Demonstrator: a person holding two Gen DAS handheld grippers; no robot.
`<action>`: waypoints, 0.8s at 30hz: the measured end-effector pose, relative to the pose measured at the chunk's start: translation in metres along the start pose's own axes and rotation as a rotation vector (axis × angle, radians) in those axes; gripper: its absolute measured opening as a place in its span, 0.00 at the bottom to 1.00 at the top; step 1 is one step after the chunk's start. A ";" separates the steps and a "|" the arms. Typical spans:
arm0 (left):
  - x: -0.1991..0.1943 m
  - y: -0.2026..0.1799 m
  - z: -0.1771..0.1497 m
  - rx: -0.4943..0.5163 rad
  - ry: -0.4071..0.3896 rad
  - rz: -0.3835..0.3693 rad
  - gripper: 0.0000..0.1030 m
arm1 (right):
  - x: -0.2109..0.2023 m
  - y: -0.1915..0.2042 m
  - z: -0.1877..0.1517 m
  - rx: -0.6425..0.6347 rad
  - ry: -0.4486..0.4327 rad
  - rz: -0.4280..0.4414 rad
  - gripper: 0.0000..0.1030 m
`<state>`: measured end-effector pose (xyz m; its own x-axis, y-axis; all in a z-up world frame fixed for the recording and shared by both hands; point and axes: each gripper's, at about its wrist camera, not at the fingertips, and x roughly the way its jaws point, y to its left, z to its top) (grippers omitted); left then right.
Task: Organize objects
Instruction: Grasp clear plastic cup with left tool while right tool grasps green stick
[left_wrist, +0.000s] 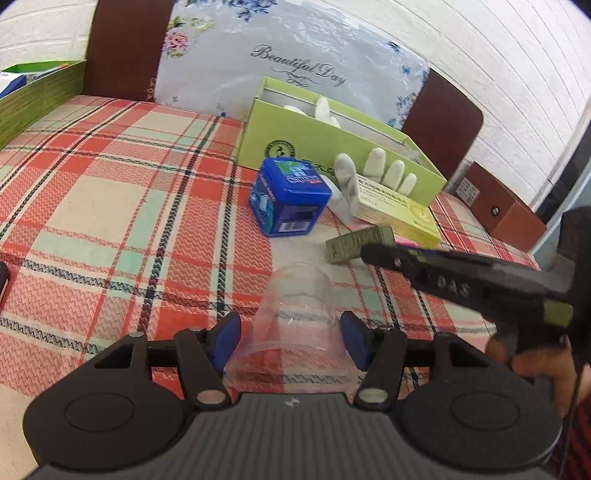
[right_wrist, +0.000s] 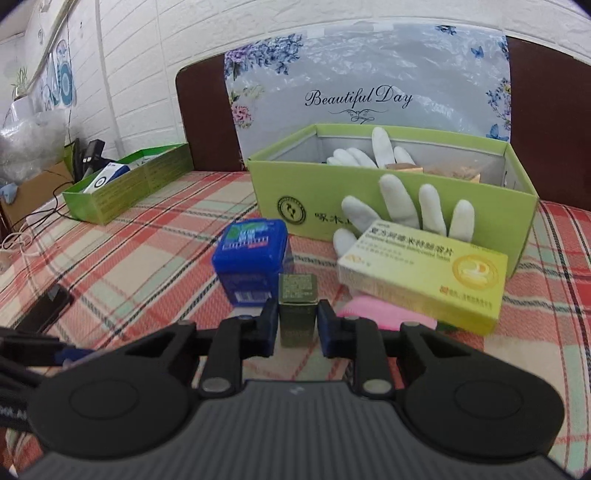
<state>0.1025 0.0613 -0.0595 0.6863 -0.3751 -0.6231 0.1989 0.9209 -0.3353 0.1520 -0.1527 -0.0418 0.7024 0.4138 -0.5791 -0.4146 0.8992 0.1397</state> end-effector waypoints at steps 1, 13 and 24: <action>-0.001 -0.002 -0.001 0.010 0.003 -0.007 0.59 | -0.007 0.001 -0.005 0.002 0.014 0.001 0.21; -0.009 -0.016 -0.008 0.055 0.010 0.012 0.64 | -0.054 -0.005 -0.048 0.047 0.062 -0.045 0.31; -0.010 -0.025 -0.005 0.105 0.002 0.033 0.63 | -0.040 0.012 -0.040 -0.021 0.055 -0.048 0.31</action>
<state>0.0875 0.0415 -0.0481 0.6922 -0.3442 -0.6344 0.2484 0.9389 -0.2384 0.0961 -0.1646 -0.0492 0.6893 0.3610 -0.6282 -0.3934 0.9146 0.0939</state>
